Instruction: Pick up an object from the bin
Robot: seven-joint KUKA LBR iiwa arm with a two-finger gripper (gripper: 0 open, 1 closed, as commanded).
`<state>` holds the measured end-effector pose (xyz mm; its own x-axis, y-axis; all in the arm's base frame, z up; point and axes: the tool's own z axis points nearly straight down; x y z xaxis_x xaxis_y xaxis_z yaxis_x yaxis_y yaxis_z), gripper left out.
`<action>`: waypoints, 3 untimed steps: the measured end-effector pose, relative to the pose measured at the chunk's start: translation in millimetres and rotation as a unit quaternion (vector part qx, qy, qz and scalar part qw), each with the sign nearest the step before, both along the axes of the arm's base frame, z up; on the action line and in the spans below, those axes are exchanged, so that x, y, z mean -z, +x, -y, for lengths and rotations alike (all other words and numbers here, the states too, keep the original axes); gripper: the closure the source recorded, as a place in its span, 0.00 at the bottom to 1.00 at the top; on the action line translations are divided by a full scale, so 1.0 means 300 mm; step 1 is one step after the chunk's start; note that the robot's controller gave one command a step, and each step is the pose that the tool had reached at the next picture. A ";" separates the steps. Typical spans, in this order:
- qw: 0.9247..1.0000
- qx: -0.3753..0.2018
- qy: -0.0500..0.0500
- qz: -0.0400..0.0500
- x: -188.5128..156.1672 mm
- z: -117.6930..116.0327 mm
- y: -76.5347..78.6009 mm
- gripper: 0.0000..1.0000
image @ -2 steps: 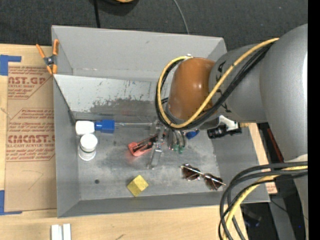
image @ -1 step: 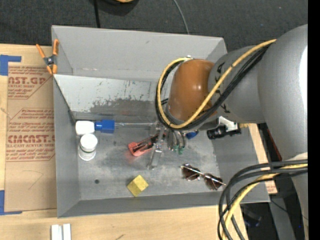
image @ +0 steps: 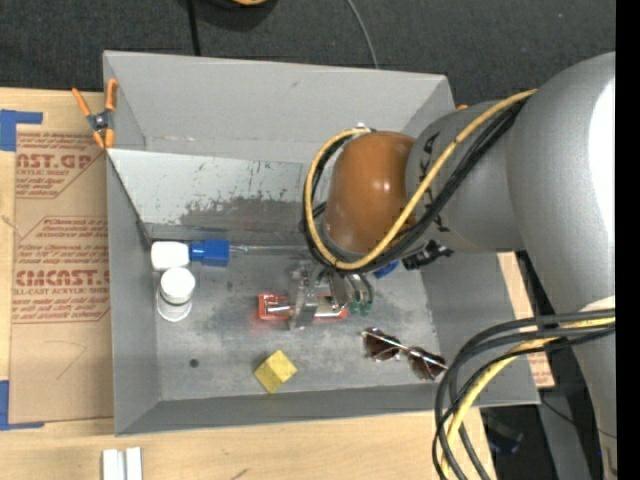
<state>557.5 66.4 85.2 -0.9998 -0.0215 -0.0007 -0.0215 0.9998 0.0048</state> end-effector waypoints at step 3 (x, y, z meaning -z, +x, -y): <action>1.000 0.003 0.000 -0.002 -0.335 0.038 -0.005 1.00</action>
Offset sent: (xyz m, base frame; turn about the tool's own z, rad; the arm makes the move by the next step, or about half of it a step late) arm -0.0024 -0.0102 0.1072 0.0484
